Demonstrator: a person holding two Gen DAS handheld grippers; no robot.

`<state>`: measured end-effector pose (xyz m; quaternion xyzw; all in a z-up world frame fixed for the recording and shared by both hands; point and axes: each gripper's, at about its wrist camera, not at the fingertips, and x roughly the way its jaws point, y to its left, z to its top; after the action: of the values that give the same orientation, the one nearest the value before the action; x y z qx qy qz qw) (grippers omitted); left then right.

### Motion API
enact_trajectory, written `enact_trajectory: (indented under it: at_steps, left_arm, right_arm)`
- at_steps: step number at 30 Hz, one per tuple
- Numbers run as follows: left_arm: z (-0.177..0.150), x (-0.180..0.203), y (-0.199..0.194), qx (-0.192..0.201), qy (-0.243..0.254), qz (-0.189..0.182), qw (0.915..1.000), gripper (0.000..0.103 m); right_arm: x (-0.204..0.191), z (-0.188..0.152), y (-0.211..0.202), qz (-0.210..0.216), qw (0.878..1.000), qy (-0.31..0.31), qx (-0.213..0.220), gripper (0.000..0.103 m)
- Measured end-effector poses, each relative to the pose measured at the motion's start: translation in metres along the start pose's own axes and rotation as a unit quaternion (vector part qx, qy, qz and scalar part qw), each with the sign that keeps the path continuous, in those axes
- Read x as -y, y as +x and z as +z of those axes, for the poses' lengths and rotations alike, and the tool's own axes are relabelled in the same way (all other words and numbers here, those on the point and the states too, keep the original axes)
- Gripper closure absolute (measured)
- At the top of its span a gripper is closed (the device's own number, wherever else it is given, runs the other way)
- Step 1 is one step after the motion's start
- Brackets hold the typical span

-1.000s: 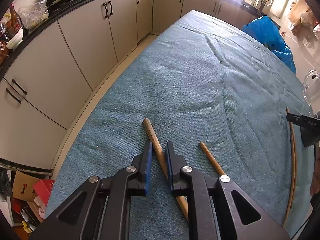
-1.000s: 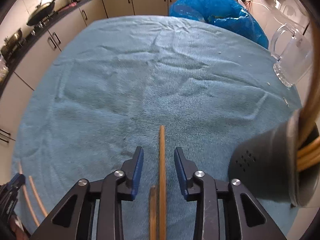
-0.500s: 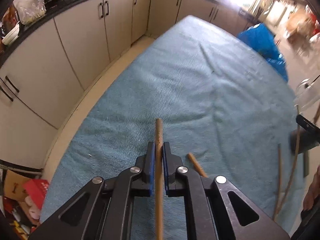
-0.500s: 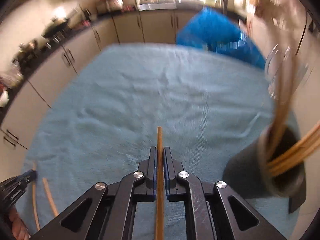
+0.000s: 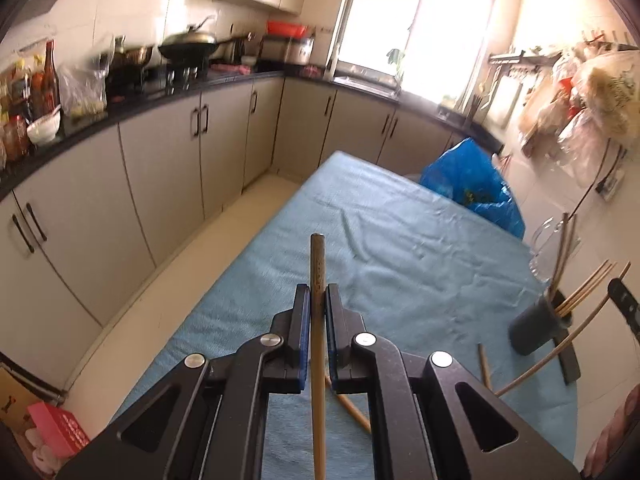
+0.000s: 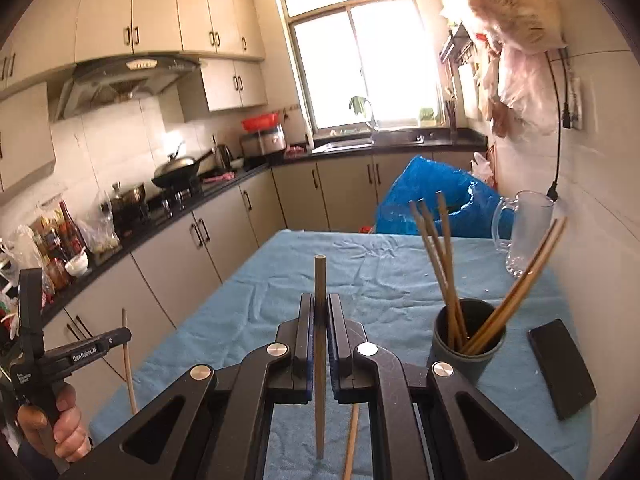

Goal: Organize utensils
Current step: 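Lift the chopstick upright and carry it toward the grey cup, right gripper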

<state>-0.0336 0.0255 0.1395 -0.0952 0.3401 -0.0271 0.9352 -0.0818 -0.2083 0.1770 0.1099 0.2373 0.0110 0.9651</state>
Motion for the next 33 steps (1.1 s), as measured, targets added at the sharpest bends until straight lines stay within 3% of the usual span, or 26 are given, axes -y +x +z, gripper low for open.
enact_trajectory:
  at_steps: [10, 33]
  left_arm:
    - [0.005, 0.014, -0.032, 0.057, 0.007, -0.013, 0.9983, 0.096]
    - [0.010, 0.041, -0.048, 0.059, 0.028, -0.033, 0.9973, 0.096]
  right_arm:
    - [0.013, -0.004, -0.025, 0.008, 1.000, 0.018, 0.022, 0.096]
    - [0.028, -0.005, -0.046, 0.013, 0.998, 0.036, 0.042, 0.096]
